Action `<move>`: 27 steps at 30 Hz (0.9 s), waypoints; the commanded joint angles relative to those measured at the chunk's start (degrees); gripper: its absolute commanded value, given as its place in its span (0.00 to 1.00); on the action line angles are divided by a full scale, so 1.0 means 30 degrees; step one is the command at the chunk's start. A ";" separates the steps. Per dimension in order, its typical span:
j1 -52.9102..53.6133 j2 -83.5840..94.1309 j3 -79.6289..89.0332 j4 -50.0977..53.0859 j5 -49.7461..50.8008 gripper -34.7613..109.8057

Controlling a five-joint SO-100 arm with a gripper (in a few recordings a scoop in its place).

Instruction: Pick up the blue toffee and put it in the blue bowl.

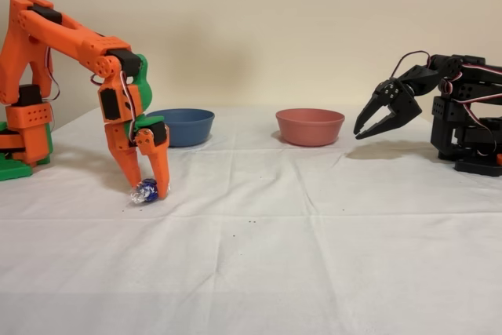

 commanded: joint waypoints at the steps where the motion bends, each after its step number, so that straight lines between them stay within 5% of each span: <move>1: 0.0029 0.1729 -0.0381 0.0352 -0.0645 0.34; 27: -1.0518 1.2598 0.1377 0.5977 0.0850 0.33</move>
